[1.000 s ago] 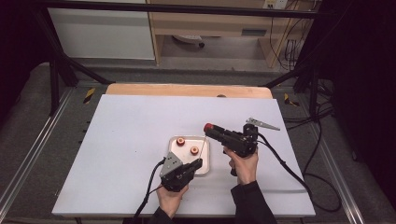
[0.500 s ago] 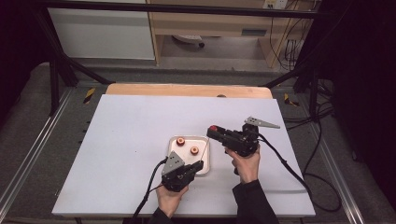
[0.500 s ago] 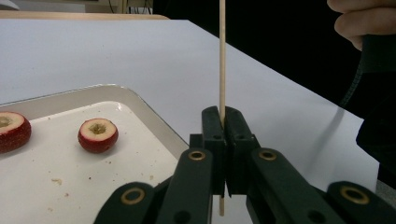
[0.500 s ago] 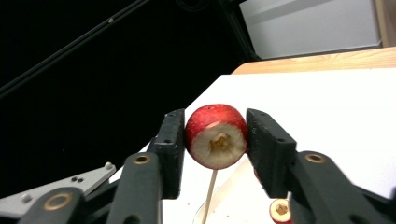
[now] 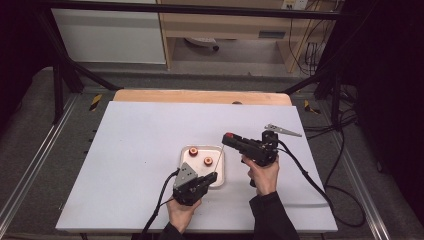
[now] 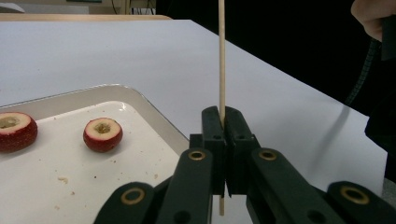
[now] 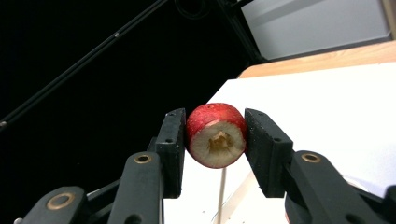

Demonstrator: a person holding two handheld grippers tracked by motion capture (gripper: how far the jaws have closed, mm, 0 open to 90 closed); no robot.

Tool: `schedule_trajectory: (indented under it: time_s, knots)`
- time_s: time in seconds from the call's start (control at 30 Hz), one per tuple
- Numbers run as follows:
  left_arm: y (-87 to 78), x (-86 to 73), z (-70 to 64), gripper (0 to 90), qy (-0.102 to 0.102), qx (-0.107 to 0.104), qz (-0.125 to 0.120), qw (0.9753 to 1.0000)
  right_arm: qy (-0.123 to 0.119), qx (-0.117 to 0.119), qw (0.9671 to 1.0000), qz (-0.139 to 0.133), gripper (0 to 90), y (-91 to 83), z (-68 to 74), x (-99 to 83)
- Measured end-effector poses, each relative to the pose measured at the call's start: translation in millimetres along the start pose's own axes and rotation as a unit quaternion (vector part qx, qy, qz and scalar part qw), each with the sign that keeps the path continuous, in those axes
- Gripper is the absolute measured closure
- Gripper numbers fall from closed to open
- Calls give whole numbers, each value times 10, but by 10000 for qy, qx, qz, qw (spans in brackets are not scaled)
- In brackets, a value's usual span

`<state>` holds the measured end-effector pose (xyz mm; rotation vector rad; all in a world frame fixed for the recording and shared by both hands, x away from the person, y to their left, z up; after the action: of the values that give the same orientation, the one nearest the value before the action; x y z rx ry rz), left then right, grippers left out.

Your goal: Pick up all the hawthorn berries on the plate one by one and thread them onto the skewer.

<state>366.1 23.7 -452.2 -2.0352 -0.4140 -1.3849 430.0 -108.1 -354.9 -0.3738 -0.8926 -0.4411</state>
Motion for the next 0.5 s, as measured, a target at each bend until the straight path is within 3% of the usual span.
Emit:
schedule_trajectory:
  time_s: [0.13, 0.17, 0.3, 0.5]
  knots:
    - [-17, -6, -9, 887, 60, -2, -40, 10000, 235, 86, 9997, -28, 606, 12, -8, 7]
    - [-23, -8, -16, 886, 106, 0, -64, 9999, 425, 127, 9990, -46, 606, 8, -19, 24]
    - [-68, 4, -39, 887, 241, 10, -142, 9996, 703, 243, 9972, -31, 606, -18, -11, 48]
    - [-81, 22, -21, 887, 200, 25, -138, 9997, 811, 349, 9961, -31, 605, -26, 9, 58]
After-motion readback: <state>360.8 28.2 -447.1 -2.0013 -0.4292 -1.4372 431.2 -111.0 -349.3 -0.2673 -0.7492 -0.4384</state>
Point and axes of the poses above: each handheld gripper's, and its own axes: y roughly forward along the jaws, x roughly out of its top, z roughly to its left, the point moved 7 cm from there along y, roughly forward along the jaws, and after that the axes turned 1 degree about -y, right-handed, at the moved point
